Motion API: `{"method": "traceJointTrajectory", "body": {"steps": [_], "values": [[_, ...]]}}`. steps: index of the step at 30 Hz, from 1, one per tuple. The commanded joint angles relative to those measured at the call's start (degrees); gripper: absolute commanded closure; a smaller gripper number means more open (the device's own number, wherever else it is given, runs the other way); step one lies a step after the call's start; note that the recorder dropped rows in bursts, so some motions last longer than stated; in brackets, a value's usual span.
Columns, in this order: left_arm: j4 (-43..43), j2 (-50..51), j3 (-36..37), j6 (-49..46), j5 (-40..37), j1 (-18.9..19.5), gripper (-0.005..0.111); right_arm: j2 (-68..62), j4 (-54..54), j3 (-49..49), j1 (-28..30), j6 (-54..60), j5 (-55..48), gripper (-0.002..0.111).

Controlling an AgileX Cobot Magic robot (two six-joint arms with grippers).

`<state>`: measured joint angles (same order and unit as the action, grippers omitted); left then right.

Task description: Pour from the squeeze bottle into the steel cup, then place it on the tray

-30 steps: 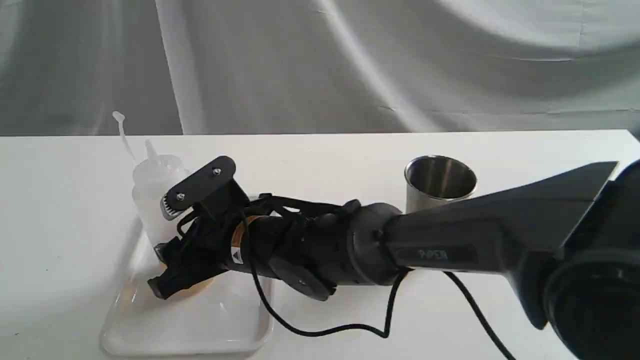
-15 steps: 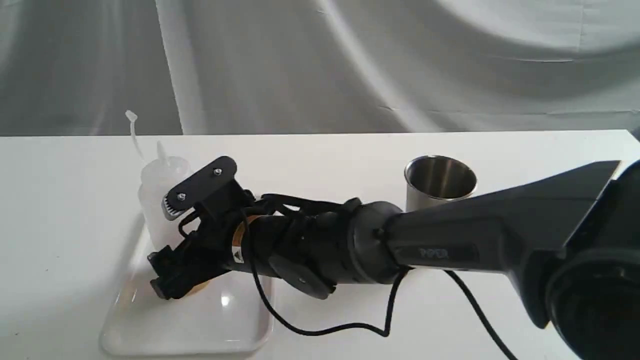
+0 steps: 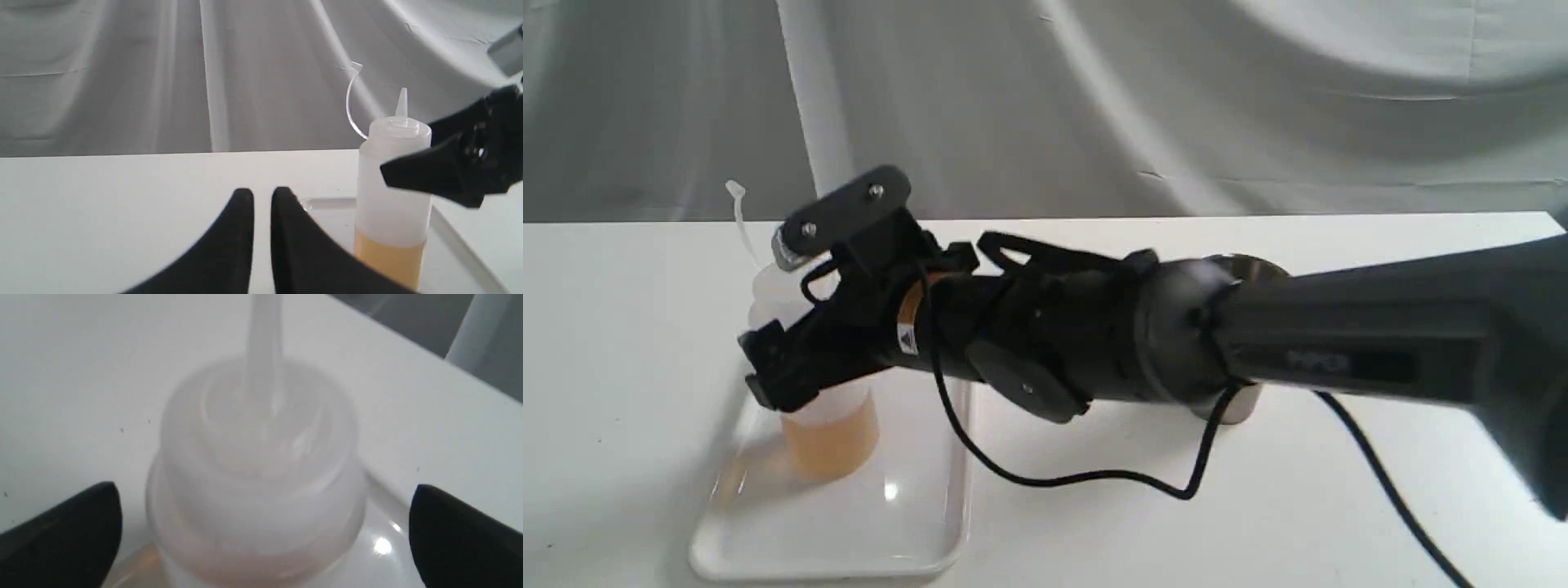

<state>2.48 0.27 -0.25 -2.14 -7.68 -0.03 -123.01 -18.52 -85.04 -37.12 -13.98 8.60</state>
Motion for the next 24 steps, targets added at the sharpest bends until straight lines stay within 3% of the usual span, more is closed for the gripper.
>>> {"method": "traceJointTrajectory", "body": {"steps": [1, 14, 18, 24], "values": [[0.2, -0.3, 0.3, 0.2, 0.1, 0.0, 0.098, 5.2, 0.1, -0.4, -0.1, 0.5, -1.9, 0.014], [0.2, -0.3, 0.3, 0.2, 0.1, 0.0, 0.098, 22.8, -4.9, 4.3, 0.0, -3.4, -13.4, 0.021], [0.2, -0.3, 0.3, 0.2, 0.1, 0.0, 0.098, 29.8, -5.3, 11.1, 0.0, -3.4, -13.2, 0.03], [0.2, -0.3, 0.3, 0.2, 0.1, 0.0, 0.098, 41.3, -5.5, 21.2, 0.0, -3.4, -13.2, 0.057]]}}
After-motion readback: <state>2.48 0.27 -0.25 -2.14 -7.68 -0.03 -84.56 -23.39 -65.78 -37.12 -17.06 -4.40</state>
